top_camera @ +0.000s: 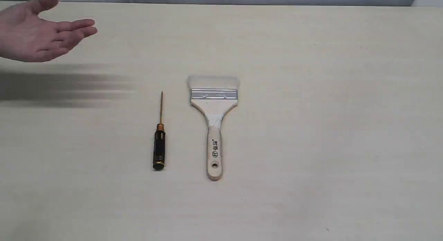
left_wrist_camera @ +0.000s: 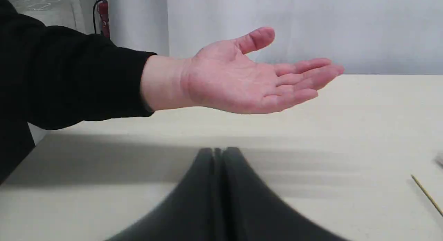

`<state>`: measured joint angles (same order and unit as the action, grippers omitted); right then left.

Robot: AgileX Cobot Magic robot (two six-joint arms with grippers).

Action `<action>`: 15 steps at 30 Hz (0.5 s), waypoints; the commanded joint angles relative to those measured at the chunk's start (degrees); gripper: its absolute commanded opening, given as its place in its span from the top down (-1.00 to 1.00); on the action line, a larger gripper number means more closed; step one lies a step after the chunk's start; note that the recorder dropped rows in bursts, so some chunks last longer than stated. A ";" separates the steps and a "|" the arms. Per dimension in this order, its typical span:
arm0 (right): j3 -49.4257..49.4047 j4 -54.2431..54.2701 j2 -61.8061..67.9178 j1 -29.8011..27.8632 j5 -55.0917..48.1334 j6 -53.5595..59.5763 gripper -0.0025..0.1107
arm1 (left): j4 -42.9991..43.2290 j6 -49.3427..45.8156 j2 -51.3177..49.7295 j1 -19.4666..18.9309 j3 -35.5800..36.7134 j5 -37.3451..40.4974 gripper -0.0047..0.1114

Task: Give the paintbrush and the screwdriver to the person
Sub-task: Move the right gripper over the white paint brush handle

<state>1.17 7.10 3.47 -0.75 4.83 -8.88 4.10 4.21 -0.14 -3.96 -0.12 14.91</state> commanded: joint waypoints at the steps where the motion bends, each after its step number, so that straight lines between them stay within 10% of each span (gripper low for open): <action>1: 3.69 -0.92 3.30 6.02 4.34 -1.48 0.21 | -0.28 0.12 0.14 0.32 0.12 -0.46 0.92; 6: 17.84 -7.10 15.42 19.59 0.01 -1.48 0.02 | -0.28 0.12 0.14 0.32 0.12 -0.46 0.92; 15: 58.83 -14.34 57.64 34.96 -43.59 -1.03 0.02 | -0.28 0.12 0.14 0.32 0.12 -0.46 0.92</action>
<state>53.76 -5.48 53.93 32.97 -28.49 -9.94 4.10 4.21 -0.14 -3.96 -0.12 14.91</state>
